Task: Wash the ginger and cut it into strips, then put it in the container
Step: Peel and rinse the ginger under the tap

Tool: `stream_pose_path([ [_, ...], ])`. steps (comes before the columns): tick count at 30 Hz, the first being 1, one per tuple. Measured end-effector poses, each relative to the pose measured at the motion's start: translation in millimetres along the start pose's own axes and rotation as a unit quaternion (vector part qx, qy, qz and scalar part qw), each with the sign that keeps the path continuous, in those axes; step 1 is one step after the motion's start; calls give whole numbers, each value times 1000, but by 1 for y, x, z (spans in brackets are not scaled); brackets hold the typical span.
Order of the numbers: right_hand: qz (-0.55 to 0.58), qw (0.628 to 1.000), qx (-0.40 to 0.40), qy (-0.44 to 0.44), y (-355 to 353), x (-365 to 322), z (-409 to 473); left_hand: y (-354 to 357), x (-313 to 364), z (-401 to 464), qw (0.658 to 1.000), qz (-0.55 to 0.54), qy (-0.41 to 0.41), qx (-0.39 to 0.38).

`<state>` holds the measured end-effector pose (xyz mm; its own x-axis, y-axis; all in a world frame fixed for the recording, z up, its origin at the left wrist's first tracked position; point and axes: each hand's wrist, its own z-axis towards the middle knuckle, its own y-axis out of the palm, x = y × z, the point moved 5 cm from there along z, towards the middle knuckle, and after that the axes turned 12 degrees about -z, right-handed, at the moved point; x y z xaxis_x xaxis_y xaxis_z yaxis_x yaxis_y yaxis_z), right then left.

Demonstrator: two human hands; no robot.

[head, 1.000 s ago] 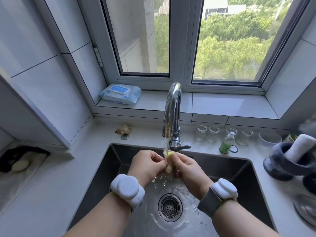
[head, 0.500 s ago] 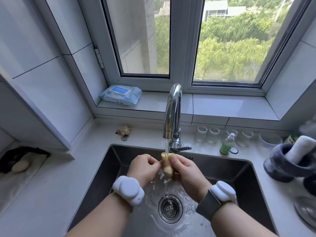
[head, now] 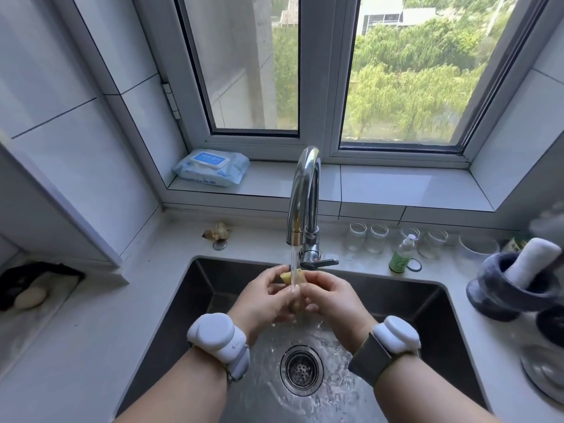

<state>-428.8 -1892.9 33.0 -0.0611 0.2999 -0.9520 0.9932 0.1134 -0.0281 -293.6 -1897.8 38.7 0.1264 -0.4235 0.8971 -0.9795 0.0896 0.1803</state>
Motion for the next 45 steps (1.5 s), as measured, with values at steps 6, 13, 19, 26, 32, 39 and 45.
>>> stream_pose_path([
  [6,37,999,-6,4,3,-5,-4,-1,5,0,1000,16,19,-1],
  [13,35,999,16,21,2,-2,-2,1,3,-1,1000,14,24,0],
  [19,29,999,24,22,0,-4,-5,2,5,-2,999,38,29,-10],
  [26,42,999,19,26,2,-6,-6,1,6,-2,998,48,29,-8],
  [32,51,998,1,22,4,-5,-6,-4,3,-3,1000,5,5,2],
  [39,-14,1000,15,11,7,-7,-7,-5,-2,-8,1000,2,-14,-2],
  [45,3,1000,-10,3,8,-8,-9,-7,-6,-6,991,-105,-84,7],
])
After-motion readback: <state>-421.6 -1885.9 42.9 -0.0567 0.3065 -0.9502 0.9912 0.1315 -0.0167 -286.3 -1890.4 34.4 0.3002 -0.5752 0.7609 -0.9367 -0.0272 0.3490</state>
